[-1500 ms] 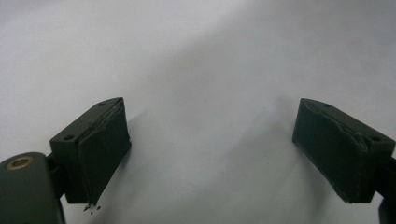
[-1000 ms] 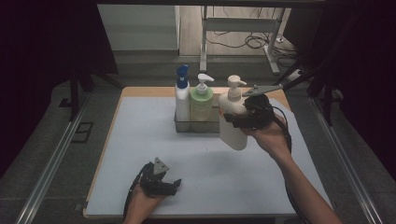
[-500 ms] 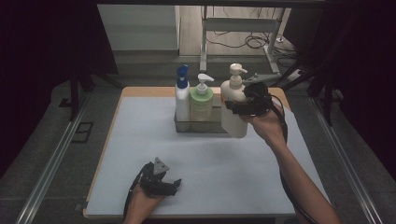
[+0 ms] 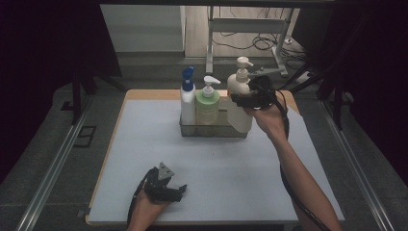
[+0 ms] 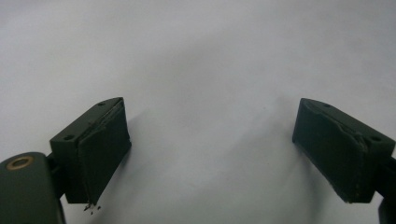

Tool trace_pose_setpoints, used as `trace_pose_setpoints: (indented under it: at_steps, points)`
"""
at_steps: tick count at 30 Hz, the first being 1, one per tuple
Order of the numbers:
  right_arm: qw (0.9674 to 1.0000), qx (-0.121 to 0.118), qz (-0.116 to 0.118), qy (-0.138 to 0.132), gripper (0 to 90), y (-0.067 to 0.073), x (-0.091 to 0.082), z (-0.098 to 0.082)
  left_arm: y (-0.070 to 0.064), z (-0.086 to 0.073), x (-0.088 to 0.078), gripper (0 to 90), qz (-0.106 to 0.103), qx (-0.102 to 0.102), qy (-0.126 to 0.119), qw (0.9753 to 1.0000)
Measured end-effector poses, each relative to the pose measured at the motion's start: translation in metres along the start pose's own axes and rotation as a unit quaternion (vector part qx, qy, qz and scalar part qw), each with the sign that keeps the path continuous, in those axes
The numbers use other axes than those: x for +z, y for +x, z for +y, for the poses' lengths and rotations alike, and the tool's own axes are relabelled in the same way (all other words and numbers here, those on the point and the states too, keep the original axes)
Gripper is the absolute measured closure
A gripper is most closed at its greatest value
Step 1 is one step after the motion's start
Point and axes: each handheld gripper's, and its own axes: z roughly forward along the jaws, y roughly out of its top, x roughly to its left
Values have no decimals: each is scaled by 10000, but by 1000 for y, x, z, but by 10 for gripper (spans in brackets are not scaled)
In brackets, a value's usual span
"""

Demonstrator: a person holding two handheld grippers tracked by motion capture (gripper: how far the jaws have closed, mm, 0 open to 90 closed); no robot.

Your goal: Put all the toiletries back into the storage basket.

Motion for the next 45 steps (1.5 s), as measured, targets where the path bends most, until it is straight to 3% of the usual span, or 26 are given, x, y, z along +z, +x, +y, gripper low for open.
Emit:
trace_pose_setpoints:
  at_steps: [27,38,45]
  points:
    - [9988,224,-376,-234,369,-14,54,6,0,0,0,106,-3,-4,-4,10000]
    - [9985,232,-451,-198,369,-18,76,-4,0,0,0,106,1,-9,2,10000]
    - [9986,239,-446,-160,369,-18,80,-13,0,0,0,106,-5,5,19,10000]
